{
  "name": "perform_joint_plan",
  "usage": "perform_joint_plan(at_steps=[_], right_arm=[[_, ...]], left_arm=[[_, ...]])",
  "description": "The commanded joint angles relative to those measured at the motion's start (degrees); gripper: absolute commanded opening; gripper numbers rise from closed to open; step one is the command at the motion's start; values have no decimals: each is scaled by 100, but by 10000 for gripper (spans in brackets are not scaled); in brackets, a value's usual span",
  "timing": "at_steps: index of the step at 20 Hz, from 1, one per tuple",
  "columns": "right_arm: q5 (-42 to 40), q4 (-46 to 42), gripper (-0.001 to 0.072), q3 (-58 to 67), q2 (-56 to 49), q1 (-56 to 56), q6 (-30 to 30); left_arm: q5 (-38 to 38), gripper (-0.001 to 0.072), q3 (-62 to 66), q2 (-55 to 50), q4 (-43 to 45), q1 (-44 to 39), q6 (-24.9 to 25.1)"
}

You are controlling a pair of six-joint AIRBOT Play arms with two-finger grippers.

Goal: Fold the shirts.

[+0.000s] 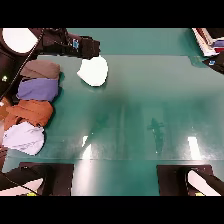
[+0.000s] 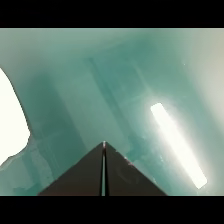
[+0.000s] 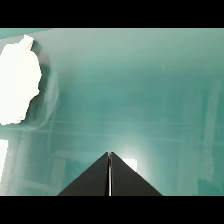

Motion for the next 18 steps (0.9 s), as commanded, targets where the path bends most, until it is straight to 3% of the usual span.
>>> perform_joint_plan(at_steps=[1,11,14,15,16,17,18], right_arm=[[-4,2,15,-4,-7,4,2],[0,0,15,-11,-9,4,2],[-11,4,15,-11,-9,4,2],[-83,9,15,-11,-9,4,2],[-151,7,15,-11,-9,4,2],[-149,39,15,-11,-9,4,2],[-142,50,15,-11,-9,13,4]], left_arm=[[2,22,-9,2,-2,-2,0],[15,23,-9,0,-9,-2,-4],[400,23,-11,-11,-120,-2,31],[590,25,-11,-22,-4,0,278],[717,213,-11,-52,354,0,420],[791,515,-13,-116,761,17,240],[780,603,-11,-256,1248,68,-140]])
